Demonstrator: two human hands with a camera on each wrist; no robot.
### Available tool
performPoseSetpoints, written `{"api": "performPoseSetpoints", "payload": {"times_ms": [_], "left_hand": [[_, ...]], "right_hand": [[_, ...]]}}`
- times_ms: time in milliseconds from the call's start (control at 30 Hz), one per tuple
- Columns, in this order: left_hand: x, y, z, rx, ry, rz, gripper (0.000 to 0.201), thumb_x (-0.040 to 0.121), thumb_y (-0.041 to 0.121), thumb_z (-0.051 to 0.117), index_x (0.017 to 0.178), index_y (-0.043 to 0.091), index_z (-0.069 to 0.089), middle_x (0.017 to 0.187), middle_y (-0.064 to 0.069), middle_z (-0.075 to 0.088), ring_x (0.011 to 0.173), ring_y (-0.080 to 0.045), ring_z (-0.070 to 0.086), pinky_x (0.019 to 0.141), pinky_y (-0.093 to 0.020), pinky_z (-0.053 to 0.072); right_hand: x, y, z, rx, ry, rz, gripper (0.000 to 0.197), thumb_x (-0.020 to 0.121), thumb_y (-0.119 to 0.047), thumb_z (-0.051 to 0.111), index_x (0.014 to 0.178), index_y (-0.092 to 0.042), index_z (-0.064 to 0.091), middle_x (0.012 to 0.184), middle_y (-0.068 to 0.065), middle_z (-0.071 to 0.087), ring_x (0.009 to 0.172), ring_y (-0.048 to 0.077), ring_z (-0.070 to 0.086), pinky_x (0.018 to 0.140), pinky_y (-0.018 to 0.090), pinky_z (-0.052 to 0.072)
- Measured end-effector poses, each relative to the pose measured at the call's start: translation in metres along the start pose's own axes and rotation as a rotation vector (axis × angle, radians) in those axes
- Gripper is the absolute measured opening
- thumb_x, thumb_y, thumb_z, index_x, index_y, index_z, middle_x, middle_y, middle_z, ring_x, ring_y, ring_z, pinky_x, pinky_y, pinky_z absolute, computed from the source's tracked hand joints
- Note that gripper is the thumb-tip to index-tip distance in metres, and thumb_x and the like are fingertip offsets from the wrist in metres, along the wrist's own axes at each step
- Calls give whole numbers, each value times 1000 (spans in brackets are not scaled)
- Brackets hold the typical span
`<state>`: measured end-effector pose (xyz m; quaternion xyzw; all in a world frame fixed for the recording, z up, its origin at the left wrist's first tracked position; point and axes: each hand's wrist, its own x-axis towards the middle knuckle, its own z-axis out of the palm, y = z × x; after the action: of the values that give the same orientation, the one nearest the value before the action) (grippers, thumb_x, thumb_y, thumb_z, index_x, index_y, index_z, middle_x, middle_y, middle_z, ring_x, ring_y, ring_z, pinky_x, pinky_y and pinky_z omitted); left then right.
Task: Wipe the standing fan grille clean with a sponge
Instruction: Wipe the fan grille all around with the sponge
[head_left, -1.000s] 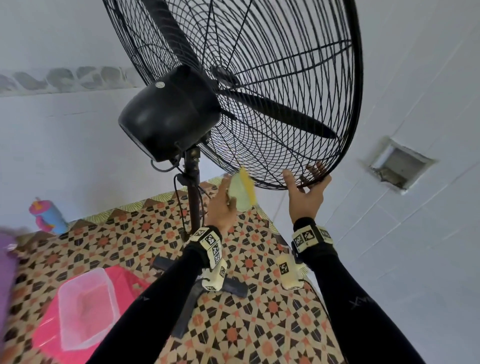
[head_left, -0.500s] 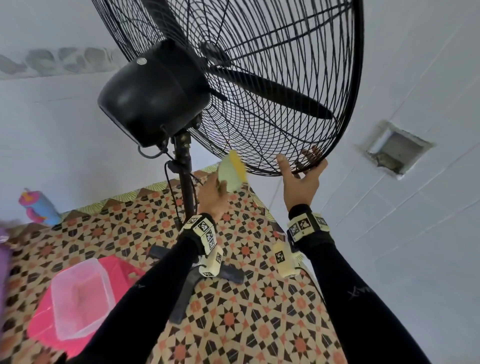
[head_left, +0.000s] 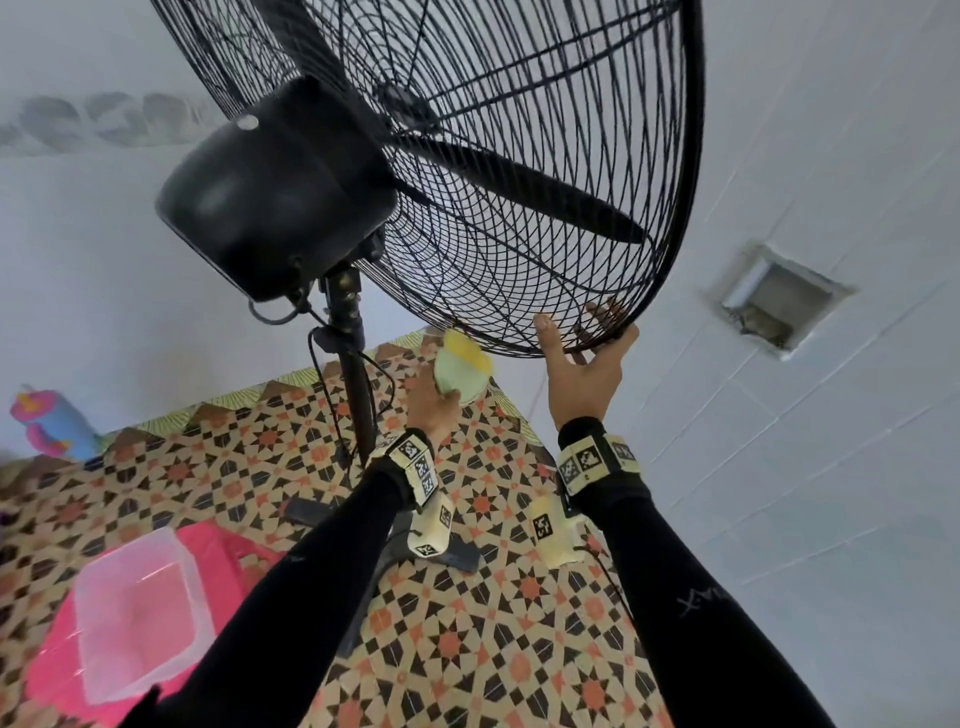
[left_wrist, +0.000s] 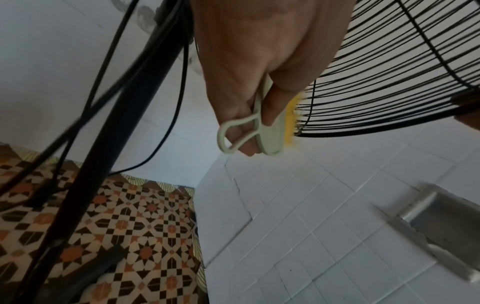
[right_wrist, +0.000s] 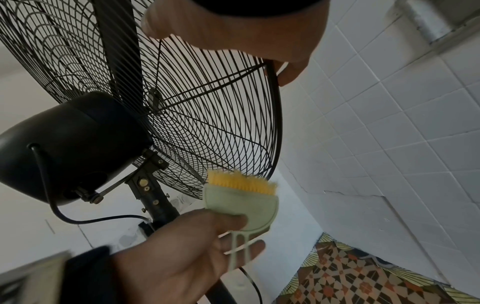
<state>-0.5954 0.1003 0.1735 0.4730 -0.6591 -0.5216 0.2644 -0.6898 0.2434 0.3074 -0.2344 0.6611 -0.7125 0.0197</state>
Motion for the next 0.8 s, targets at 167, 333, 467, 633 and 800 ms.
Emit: {"api": "performPoseSetpoints", "payload": {"times_ms": [167, 333, 467, 633, 800], "left_hand": [[0, 8, 25, -195, -120, -177, 25, 94, 3, 70, 113, 10, 56, 110, -15, 67, 97, -33, 70, 90, -50, 60], [-6, 17, 39, -476, -205, -300, 25, 98, -1, 67, 121, -1, 57, 102, -13, 68, 89, -29, 69, 70, -49, 54], [-2, 10, 41, -477, -87, -243, 15, 98, 6, 69, 110, 5, 60, 102, -10, 71, 93, -30, 70, 70, -43, 62], [-27, -24, 30, -500, 11, -96, 9, 99, 19, 70, 99, 10, 68, 81, -2, 69, 64, -16, 65, 60, -32, 58], [-16, -15, 20, -378, -103, -86, 8, 98, 15, 70, 105, 15, 65, 102, -10, 74, 84, -24, 73, 73, -44, 65]], "right_hand": [[-1, 3, -3, -2, -11, -2, 81, 67, -61, 85, 130, -42, 38, 125, -16, 62, 113, -5, 60, 101, 33, 54], [1, 4, -3, -3, -13, 1, 89, 64, -66, 84, 133, -29, 39, 126, -11, 63, 112, 0, 62, 101, 37, 54], [2, 3, -5, -13, -33, -17, 80, 62, -70, 83, 124, -53, 36, 127, -12, 62, 112, -5, 60, 101, 35, 54], [-1, 3, -3, -8, -26, -15, 89, 59, -74, 81, 126, -50, 29, 127, -15, 59, 115, -7, 57, 102, 33, 53], [-4, 3, -3, -28, -17, -13, 85, 58, -75, 80, 123, -55, 29, 125, -17, 59, 112, -10, 57, 103, 36, 53]]}}
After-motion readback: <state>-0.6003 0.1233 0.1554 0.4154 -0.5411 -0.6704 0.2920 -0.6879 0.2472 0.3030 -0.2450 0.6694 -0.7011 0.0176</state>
